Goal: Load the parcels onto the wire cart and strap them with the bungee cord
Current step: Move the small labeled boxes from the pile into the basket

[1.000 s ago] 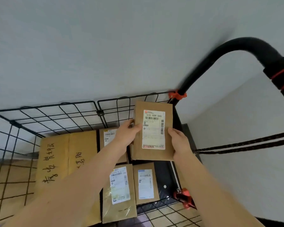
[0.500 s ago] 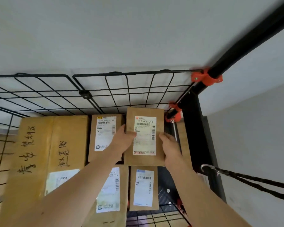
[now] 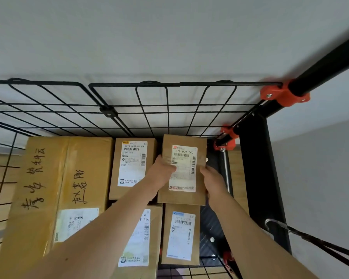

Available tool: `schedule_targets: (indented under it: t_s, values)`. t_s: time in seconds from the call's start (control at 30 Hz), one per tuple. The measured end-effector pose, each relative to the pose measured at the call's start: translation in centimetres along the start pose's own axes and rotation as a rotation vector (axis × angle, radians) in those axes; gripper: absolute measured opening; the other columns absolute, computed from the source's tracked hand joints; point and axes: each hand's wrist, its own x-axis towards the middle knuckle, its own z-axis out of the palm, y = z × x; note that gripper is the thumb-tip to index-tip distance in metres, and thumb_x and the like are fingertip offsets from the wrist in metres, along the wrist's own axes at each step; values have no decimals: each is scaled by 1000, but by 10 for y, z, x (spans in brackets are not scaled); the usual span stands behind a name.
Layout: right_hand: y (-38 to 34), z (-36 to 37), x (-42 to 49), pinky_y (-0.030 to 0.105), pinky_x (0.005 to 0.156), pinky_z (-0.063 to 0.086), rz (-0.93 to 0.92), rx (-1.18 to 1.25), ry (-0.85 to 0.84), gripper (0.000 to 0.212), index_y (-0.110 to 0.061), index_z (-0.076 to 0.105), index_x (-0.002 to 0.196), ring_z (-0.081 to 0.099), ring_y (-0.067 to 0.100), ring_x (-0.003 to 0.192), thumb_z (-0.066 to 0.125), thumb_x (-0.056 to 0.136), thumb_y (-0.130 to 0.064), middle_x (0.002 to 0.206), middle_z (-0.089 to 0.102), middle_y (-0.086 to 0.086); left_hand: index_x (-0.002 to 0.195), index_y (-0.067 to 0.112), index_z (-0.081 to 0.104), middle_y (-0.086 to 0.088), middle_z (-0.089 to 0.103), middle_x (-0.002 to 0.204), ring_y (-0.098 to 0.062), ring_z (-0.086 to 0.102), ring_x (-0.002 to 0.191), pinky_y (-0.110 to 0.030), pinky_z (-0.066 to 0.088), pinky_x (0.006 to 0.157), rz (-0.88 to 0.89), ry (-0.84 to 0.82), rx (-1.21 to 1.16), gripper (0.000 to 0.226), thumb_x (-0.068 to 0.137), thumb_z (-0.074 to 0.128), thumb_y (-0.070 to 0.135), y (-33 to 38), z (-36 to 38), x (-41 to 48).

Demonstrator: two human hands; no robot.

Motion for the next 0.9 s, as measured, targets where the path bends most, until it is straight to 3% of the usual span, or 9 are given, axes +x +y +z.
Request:
schedule_targets:
  t_s: [0.1,0.23,0.33,0.47,0.53,0.6,0.7,0.83,0.9]
  values:
    - [-1,-2,-1,45,94,50,-29,-19,8,16,-24,60,107,63,24,101,49,97,-25,107,67,3,131,8,41,-10,58,128,-28,58,113,-43,48,97,-9,15,17,39,93,51,7,3,2,-2]
    - [1,-2,-8,43,95,50,-47,-42,37,30,-19,59,124,62,21,105,51,95,-25,116,65,3,137,7,35,0,51,128,-25,49,122,-23,40,89,29,31,86,42,96,46,6,8,2,-20]
    - [-1,0,-15,39,94,50,-98,-109,102,35,-20,56,129,59,21,109,51,94,-25,123,62,1,145,12,26,-4,43,143,-19,43,128,-15,32,81,116,42,183,51,97,46,9,5,-3,-34]
    - [-7,4,-38,13,58,39,-236,-279,209,28,-19,62,119,60,16,99,47,95,-20,117,63,-2,148,19,22,-3,34,150,-20,38,134,-29,34,107,209,95,320,63,93,54,26,3,-21,-52]
    - [-11,6,-53,6,49,31,-279,-322,234,26,-17,63,115,56,9,88,47,95,-16,109,63,-5,144,13,32,-7,38,146,-17,44,121,-23,43,94,244,123,369,53,95,51,21,4,-32,-65]
    - [-13,9,-68,7,52,36,-319,-355,240,23,-15,64,112,58,10,89,49,93,-14,111,65,-3,139,11,40,-8,40,144,-15,46,110,-14,41,78,280,137,395,44,96,47,13,3,-44,-78]
    - [-17,18,-94,19,67,48,-371,-322,220,20,-13,66,104,62,19,100,51,92,-9,115,64,4,143,22,36,1,32,150,-13,37,133,-23,32,104,319,147,417,48,96,46,17,-3,-62,-101]
    - [-22,35,-137,26,79,49,-404,-338,204,18,-16,69,91,58,20,110,52,92,-10,114,64,2,140,25,38,6,34,149,-8,50,118,-13,39,92,389,156,439,45,96,48,20,-9,-91,-134]
    - [-21,47,-163,25,78,46,-425,-361,207,19,-20,68,89,57,19,108,51,93,-11,112,62,-1,140,25,39,6,34,149,-11,42,129,-19,34,100,415,161,430,45,97,48,22,-14,-109,-154]
